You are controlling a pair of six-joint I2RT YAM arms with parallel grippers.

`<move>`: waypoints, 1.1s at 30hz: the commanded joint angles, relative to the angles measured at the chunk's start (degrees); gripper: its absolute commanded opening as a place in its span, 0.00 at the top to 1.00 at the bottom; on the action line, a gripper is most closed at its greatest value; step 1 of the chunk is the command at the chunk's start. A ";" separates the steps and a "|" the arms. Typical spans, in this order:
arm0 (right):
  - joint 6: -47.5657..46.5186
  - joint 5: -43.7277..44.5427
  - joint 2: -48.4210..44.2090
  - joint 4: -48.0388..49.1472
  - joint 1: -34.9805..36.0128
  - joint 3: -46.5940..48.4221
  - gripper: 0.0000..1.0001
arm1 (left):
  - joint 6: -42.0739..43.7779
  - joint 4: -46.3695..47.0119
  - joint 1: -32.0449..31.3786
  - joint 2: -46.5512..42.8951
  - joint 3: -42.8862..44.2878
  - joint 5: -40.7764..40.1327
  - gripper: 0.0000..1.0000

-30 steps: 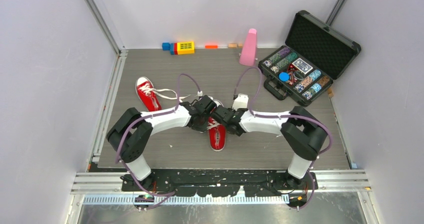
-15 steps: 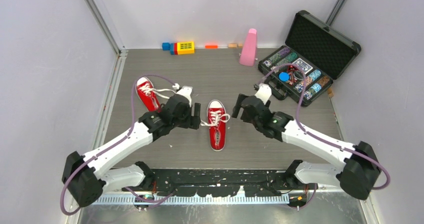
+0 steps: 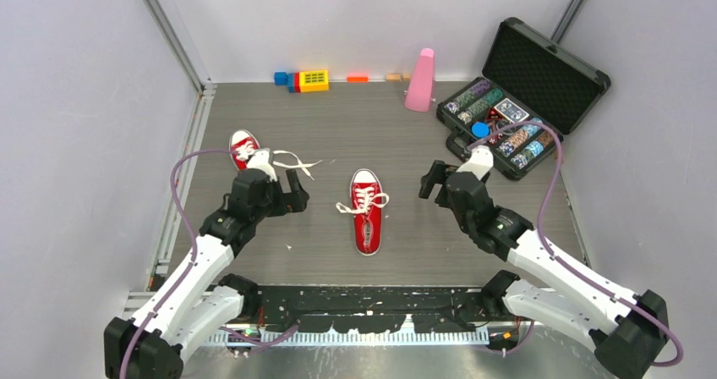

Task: Tie the shoes
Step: Reset both arms

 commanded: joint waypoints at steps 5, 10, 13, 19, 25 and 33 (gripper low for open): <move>-8.07 13.90 -9.31 6.69 -9.75 -5.45 0.01 | 5.43 5.33 11.94 -2.21 -0.85 -9.02 0.00; -5.82 4.69 -4.79 9.28 -24.37 -5.24 0.01 | 8.28 11.90 18.80 -1.79 -3.42 -10.67 0.01; -10.58 3.75 -0.97 20.86 -26.61 -10.02 0.00 | 11.83 19.10 19.22 -0.83 -6.80 -14.13 0.01; -22.79 0.68 4.47 37.92 -26.74 -16.41 0.00 | 21.27 45.00 19.23 6.98 -16.61 -9.18 0.02; -26.36 1.83 11.35 51.30 -29.06 -20.20 0.02 | 25.31 61.67 19.21 21.45 -18.21 -4.28 0.09; -29.58 4.23 36.79 75.77 -33.01 -18.86 0.14 | 28.63 84.67 19.24 41.15 -18.06 0.46 0.15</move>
